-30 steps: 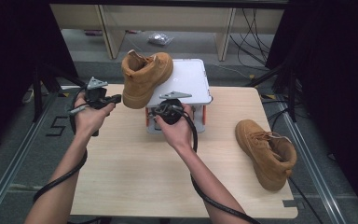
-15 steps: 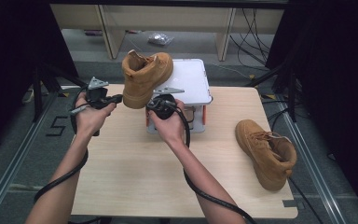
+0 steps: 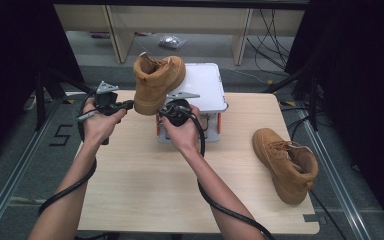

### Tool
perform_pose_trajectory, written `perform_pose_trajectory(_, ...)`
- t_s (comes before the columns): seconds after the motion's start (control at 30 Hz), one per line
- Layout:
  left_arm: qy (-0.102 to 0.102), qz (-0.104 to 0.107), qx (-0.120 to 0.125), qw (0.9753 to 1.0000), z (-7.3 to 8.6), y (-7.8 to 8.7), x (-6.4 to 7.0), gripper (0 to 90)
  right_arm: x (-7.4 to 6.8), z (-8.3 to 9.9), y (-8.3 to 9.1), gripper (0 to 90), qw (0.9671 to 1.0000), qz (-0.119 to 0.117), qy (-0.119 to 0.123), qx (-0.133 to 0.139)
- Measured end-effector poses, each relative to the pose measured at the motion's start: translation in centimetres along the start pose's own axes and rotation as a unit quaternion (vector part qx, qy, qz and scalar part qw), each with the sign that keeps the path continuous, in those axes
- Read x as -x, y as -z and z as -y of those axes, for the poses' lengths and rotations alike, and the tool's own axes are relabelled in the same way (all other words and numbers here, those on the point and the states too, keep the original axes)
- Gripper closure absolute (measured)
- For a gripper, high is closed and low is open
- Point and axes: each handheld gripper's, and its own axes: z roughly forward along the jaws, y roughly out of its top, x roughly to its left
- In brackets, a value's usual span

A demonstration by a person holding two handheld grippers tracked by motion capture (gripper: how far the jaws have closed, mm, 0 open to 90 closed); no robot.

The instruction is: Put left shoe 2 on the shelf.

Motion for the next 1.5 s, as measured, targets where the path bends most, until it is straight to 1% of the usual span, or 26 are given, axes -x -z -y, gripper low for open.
perform_pose_trajectory(0.03,-0.001,0.001,0.001,1.0000,-0.1,0.0,0.2,89.8,0.2,-0.1,0.1,90.0,1.0000,0.001,0.002,0.001)
perform_pose_trajectory(0.07,-0.003,0.003,0.001,1.0000,-0.2,-0.1,0.4,89.8,0.3,-0.2,0.3,90.0,1.0000,0.003,-0.002,0.001)
perform_pose_trajectory(0.1,-0.009,0.003,-0.004,0.9999,-0.3,-0.1,0.4,89.8,0.5,-0.3,0.4,90.0,1.0000,0.005,-0.001,0.001)
perform_pose_trajectory(0.2,-0.009,0.007,-0.001,0.9999,-0.6,-0.5,1.1,89.8,1.0,-0.5,0.7,90.0,0.9999,0.010,-0.009,0.000)
perform_pose_trajectory(0.27,-0.018,0.010,-0.006,0.9998,-0.7,-0.6,1.3,89.8,1.4,-0.5,0.9,90.0,0.9998,0.016,-0.008,0.002)
perform_pose_trajectory(0.3,-0.013,0.012,-0.002,0.9998,-0.7,-0.8,1.6,89.8,1.6,-0.6,0.9,90.0,0.9998,0.019,-0.010,0.002)
perform_pose_trajectory(0.43,-0.014,0.020,-0.002,0.9997,-0.9,-1.2,2.1,89.8,2.2,-0.7,1.2,90.0,0.9994,0.032,-0.011,0.000)
perform_pose_trajectory(0.47,-0.011,0.022,0.001,0.9997,-1.0,-1.3,2.2,89.8,2.4,-0.8,1.3,90.0,0.9994,0.035,-0.007,0.001)
perform_pose_trajectory(0.5,-0.017,0.020,-0.003,0.9996,-1.0,-1.3,2.3,89.8,2.5,-0.8,1.3,90.0,0.9993,0.036,-0.011,-0.001)
perform_pose_trajectory(0.53,-0.015,0.021,-0.001,0.9997,-1.1,-1.4,2.4,89.8,2.6,-0.9,1.3,90.0,0.9993,0.037,-0.010,-0.001)
perform_pose_trajectory(0.57,-0.022,0.023,-0.006,0.9995,-1.2,-1.4,2.4,89.8,2.6,-0.9,1.4,90.0,0.9992,0.039,-0.012,-0.001)
perform_pose_trajectory(0.63,-0.016,0.028,0.000,0.9995,-1.2,-1.6,2.7,89.8,2.9,-1.0,1.5,90.0,0.9989,0.046,-0.005,-0.002)
perform_pose_trajectory(0.73,-0.020,0.031,-0.010,0.9993,-1.3,-1.8,3.0,89.8,3.2,-1.0,1.6,90.0,0.9984,0.056,-0.008,-0.004)
perform_pose_trajectory(0.77,-0.018,0.036,-0.005,0.9992,-1.2,-2.0,3.1,89.8,3.3,-1.0,1.6,90.0,0.9982,0.059,-0.007,-0.005)
perform_pose_trajectory(0.87,-0.015,0.037,-0.009,0.9991,-1.2,-2.3,3.5,89.8,3.5,-0.9,1.7,90.0,0.9975,0.069,-0.012,-0.009)
perform_pose_trajectory(0.93,-0.022,0.040,-0.011,0.9989,-1.2,-2.4,3.5,89.8,3.8,-0.9,1.7,90.0,0.9972,0.074,-0.006,-0.009)
perform_pose_trajectory(1.0,-0.022,0.042,-0.010,0.9988,-1.2,-2.5,3.6,89.8,3.8,-0.9,1.7,90.0,0.9970,0.075,-0.013,-0.010)
perform_pose_trajectory(1.13,-0.023,0.039,-0.013,0.9989,-1.3,-2.5,3.6,89.8,4.0,-1.0,1.8,90.0,0.9972,0.074,-0.006,-0.012)
perform_pose_trajectory(1.2,-0.024,0.032,-0.016,0.9991,-1.2,-2.4,3.7,89.8,3.9,-1.0,1.8,90.0,0.9972,0.073,-0.010,-0.013)
perform_pose_trajectory(1.27,-0.030,0.021,-0.014,0.9992,-1.3,-2.4,3.8,89.6,3.9,-1.0,1.8,86.7,0.9969,0.077,-0.010,-0.014)
perform_pose_trajectory(1.3,-0.031,0.018,-0.010,0.9993,-1.3,-2.3,3.8,89.5,3.9,-1.0,1.9,85.9,0.9968,0.078,-0.008,-0.012)
perform_pose_trajectory(1.33,-0.034,0.014,-0.007,0.9993,-1.4,-2.1,3.8,89.3,4.1,-1.0,2.1,85.7,0.9970,0.076,0.002,-0.011)
perform_pose_trajectory(1.37,-0.036,0.010,-0.006,0.9993,-1.4,-2.0,3.7,88.8,4.0,-1.0,2.3,85.2,0.9968,0.079,-0.008,-0.009)
perform_pose_trajectory(1.4,-0.041,0.005,-0.003,0.9991,-1.5,-1.7,3.5,88.2,4.1,-1.1,2.5,84.7,0.9969,0.077,-0.008,-0.007)
perform_pose_trajectory(1.43,-0.036,0.003,0.001,0.9993,-1.5,-1.6,3.5,87.4,4.2,-1.1,2.8,84.0,0.9969,0.079,-0.003,-0.003)
perform_pose_trajectory(1.5,-0.037,-0.001,0.003,0.9993,-1.4,-1.3,3.1,86.1,4.4,-1.2,3.3,82.0,0.9964,0.084,-0.008,0.002)
